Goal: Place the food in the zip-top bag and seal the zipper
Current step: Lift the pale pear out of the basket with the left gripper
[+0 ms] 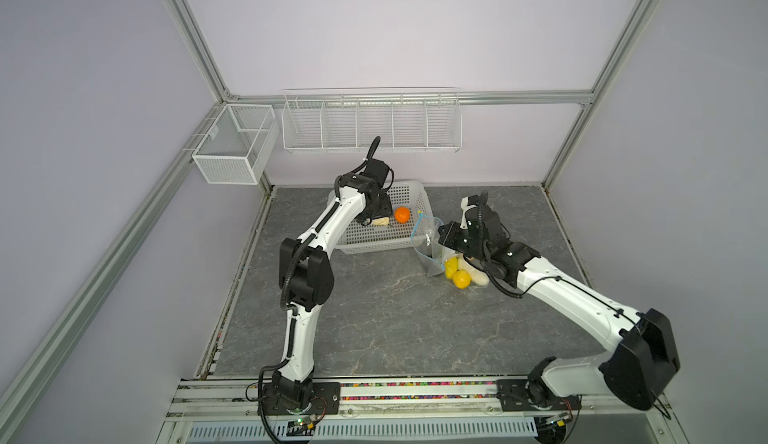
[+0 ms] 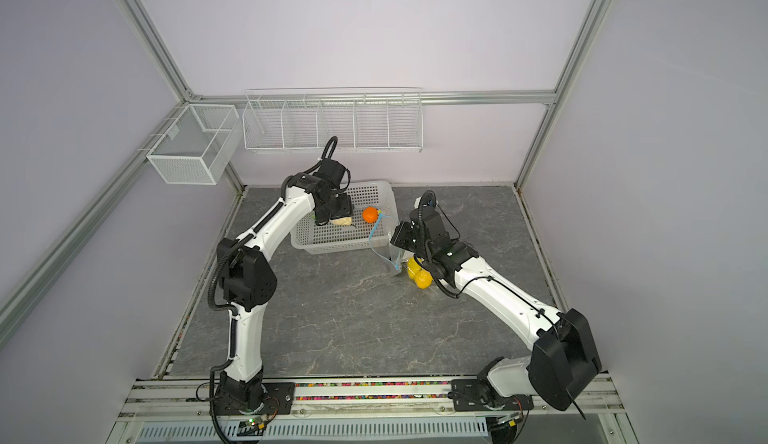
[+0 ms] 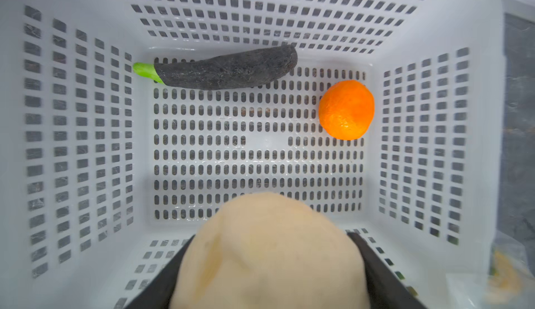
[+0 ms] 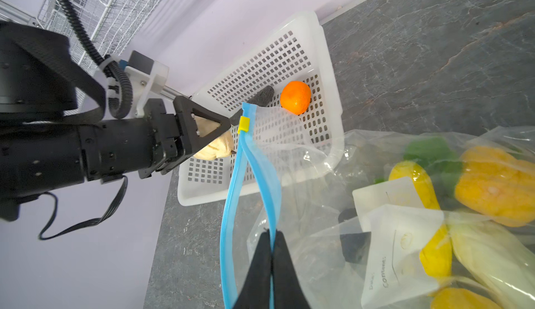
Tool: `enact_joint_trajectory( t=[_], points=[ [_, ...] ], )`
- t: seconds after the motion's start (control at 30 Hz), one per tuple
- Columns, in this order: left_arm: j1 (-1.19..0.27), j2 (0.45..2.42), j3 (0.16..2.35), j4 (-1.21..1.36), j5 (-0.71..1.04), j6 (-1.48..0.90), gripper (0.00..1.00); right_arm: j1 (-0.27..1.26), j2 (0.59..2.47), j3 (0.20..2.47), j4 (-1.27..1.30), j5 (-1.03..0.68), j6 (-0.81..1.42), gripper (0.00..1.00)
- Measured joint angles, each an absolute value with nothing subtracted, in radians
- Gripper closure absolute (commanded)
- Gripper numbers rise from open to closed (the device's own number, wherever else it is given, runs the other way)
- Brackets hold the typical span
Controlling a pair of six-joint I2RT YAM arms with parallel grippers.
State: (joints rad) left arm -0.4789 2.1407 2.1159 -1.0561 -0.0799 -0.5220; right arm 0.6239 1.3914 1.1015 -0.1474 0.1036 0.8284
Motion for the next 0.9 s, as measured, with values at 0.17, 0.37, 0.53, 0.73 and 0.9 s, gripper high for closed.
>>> enact_joint_trajectory(
  t=[0.17, 0.37, 0.53, 0.73, 0.9],
  points=[
    [-0.479, 2.068, 2.09, -1.055, -0.051, -0.53, 0.4, 0.624, 1.435, 1.148, -0.138, 0.096, 0.828, 0.94],
    [-0.48, 1.947, 2.014, -1.05, 0.011, -0.538, 0.4, 0.627, 1.475, 1.177, -0.128, 0.08, 0.828, 0.94],
    [-0.513, 1.806, 1.93, -1.017, 0.065, -0.544, 0.4, 0.63, 1.478, 1.18, -0.12, 0.077, 0.828, 0.94],
    [-0.575, 1.721, 1.893, -0.966, 0.107, -0.546, 0.4, 0.634, 1.478, 1.182, -0.115, 0.078, 0.829, 0.94],
    [-0.615, 1.74, 1.875, -0.944, 0.111, -0.545, 0.4, 0.643, 1.478, 1.191, -0.114, 0.078, 0.829, 0.94]
  ],
)
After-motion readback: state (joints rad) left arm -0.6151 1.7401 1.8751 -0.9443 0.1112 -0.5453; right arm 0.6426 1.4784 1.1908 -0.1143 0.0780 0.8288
